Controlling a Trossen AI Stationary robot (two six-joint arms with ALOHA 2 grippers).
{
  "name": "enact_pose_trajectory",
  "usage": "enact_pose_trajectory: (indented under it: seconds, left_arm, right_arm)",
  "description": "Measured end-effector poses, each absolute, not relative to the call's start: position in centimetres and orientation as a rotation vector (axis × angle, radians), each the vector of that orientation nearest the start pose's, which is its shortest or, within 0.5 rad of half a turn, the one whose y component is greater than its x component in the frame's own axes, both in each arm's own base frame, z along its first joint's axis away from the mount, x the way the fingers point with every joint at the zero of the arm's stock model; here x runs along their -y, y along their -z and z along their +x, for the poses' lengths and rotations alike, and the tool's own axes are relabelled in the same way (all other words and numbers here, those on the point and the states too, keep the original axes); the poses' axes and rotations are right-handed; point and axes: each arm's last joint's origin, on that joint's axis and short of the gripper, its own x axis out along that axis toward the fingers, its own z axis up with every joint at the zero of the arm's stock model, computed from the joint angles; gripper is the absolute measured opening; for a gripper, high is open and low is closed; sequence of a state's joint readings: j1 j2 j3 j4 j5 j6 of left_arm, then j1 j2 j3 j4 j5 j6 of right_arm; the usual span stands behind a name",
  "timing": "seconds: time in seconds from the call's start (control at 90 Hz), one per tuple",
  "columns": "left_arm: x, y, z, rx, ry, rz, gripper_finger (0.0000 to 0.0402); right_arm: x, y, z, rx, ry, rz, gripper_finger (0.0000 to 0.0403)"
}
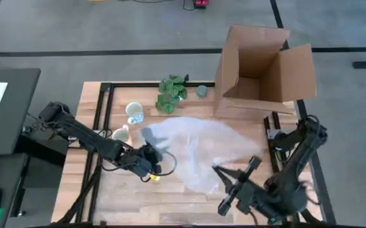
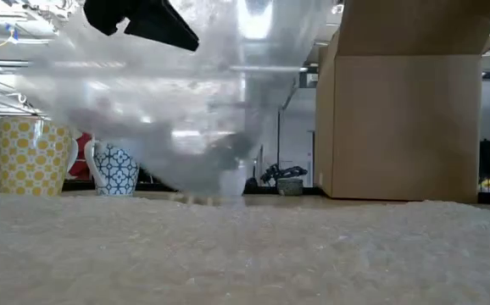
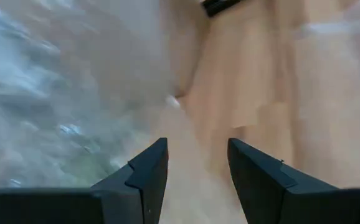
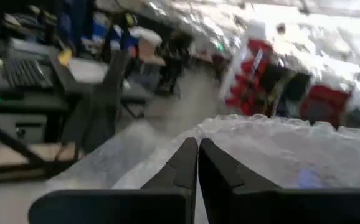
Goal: Wrap mug
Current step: Prepare the bubble wrap in the center of the table
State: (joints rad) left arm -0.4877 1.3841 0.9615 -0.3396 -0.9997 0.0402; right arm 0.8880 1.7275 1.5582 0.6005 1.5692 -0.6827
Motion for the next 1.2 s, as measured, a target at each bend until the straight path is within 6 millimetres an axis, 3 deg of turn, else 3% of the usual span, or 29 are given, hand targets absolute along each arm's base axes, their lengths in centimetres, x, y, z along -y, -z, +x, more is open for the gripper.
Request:
enact_pose_trajectory:
  seconds: [0.156,0.378,0.622,0.833,0.944,1.078,1.2]
  left_arm:
    - [10.9,-25.9,25.7,-0.589,-0.474,0.569,0.0148]
    - [11.4,-24.9,26.2,-0.625,-0.376,0.487,0.0148]
    - [12.3,-20.9,27.7,-0.752,-0.338,0.541,0.0148]
    - [12.9,-15.6,30.2,-0.831,-0.319,0.633,0.0148]
    - [12.6,-13.7,31.5,-0.816,-0.365,0.711,0.0148]
    - [11.1,-13.6,32.0,-0.796,-0.602,0.888,0.0148]
    - [9.8,-15.3,31.8,-0.771,-0.793,0.959,0.0148]
  right_arm:
    - [-28.5,-37.8,24.8,-0.036,0.642,-0.106,0.0]
    - [-31.3,-34.6,21.2,0.008,0.519,0.032,0.0]
    - [-33.5,-30.7,17.7,0.048,0.218,0.236,0.0]
    - [-33.2,-28.0,18.0,0.014,0.055,0.303,0.0]
    - [-32.9,-27.2,18.7,-0.022,0.018,0.327,0.0]
    - [-32.1,-26.6,19.9,-0.106,-0.045,0.383,0.0]
    - [-30.7,-25.9,21.1,-0.226,-0.051,0.409,0.0]
